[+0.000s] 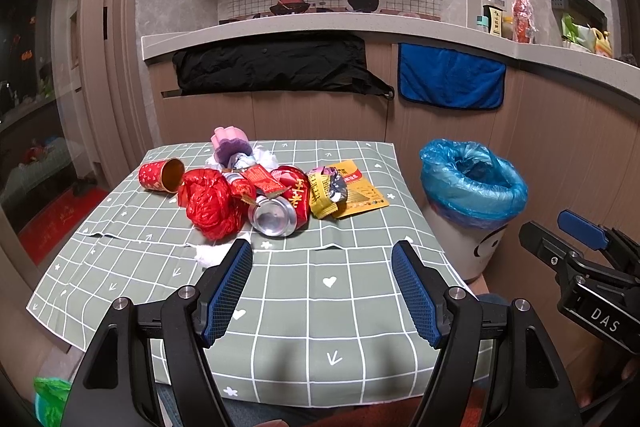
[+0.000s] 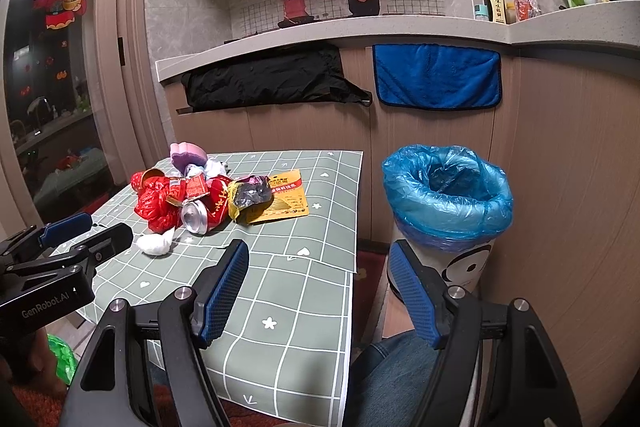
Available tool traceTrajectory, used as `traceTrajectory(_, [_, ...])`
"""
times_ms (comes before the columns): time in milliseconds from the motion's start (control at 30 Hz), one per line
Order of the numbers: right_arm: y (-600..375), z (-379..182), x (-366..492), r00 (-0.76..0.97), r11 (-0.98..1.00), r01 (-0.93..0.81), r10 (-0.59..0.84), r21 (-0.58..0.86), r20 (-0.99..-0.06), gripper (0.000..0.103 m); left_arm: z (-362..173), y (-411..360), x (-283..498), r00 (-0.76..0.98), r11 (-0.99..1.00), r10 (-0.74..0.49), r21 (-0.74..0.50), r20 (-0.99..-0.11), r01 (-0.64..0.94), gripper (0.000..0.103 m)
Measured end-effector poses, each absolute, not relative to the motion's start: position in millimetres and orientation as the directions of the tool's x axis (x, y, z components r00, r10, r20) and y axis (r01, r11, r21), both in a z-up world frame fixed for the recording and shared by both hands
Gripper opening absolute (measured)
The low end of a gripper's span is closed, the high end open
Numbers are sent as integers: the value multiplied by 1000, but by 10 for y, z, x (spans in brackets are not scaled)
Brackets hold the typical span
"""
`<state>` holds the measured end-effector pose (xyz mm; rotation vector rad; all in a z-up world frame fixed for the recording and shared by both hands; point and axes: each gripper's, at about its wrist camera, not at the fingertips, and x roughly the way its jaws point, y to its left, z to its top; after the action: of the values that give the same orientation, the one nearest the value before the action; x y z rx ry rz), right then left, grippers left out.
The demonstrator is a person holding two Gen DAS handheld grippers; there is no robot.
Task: Collect trash
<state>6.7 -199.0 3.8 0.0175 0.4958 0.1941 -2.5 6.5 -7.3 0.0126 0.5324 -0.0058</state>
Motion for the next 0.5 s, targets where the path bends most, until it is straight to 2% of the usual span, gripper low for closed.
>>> traceTrajectory(500, [-1897,72,217,857,975,-222,209,29,-471,70,-137,-38,88,844,1000,-19,-24,-537,7,72])
